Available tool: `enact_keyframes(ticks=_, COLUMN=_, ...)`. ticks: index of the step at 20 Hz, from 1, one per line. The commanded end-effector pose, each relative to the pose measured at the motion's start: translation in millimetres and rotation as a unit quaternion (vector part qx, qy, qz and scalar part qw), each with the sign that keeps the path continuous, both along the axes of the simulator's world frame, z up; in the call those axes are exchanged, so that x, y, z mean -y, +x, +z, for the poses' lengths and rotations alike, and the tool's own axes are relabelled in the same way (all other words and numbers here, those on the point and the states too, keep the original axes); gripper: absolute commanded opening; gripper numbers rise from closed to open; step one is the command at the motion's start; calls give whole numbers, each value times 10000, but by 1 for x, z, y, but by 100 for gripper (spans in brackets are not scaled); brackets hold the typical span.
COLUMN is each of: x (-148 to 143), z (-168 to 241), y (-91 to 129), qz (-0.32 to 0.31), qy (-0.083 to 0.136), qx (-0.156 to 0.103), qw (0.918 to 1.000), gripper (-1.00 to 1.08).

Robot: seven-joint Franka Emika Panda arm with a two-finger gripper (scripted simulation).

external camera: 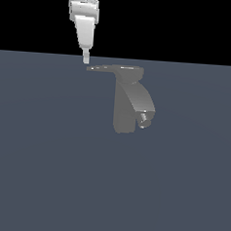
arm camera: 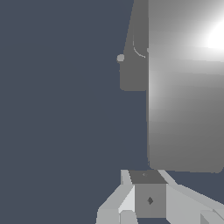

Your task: Turn on the faucet by rotating a designated handle.

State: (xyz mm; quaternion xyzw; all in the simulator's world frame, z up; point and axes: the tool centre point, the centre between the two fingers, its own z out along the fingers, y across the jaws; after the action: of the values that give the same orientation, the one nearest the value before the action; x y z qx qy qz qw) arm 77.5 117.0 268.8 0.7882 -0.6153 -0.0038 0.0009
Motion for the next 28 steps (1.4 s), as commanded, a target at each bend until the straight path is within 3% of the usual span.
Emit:
enact_keyframes(ticks=1, x=6, z=-6, y=13, qz=-245, qy=-12, qx=13, qw=9997, gripper=-100)
enact_keyframes(ticks=13, x=24, z=-20, y=43, qz=-814, qy=-22, qx=34, qw=9967, gripper=-100)
enact_keyframes(ticks=19, x=24, z=-20, y=43, qz=-819, qy=-21, qx=34, qw=9966, gripper=-100)
enact_keyframes(ticks=28, x=24, z=-20, y=21, qz=-819, qy=-21, qx=34, qw=9966, gripper=-100)
